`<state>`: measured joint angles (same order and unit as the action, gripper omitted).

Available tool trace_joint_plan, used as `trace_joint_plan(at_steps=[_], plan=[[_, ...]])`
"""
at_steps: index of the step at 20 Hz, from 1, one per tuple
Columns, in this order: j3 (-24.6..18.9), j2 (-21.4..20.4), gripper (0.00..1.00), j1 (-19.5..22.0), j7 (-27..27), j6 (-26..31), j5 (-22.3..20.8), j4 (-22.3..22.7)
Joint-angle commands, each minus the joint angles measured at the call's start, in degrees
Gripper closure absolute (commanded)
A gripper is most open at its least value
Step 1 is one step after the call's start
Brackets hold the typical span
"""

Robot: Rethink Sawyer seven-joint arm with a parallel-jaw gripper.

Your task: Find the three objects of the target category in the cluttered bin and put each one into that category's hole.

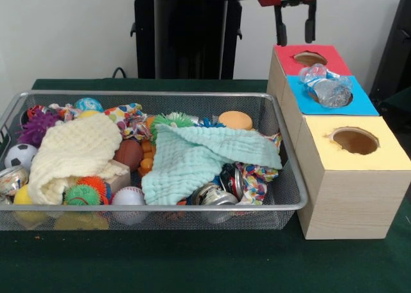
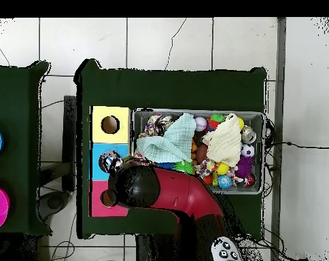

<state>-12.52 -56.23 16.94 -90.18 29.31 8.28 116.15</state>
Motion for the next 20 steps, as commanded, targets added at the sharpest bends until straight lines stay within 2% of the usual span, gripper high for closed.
trace_joint_plan(at_steps=[1,10,20], plan=[[0.5,2.3,1.0,-0.3,-10.15,-4.35,0.07,-0.37],[-0.85,3.23,1.0,-1.89,-12.51,-3.74,4.08,0.68],[-1.79,4.76,1.0,-1.97,-12.31,-7.42,5.63,1.86]])
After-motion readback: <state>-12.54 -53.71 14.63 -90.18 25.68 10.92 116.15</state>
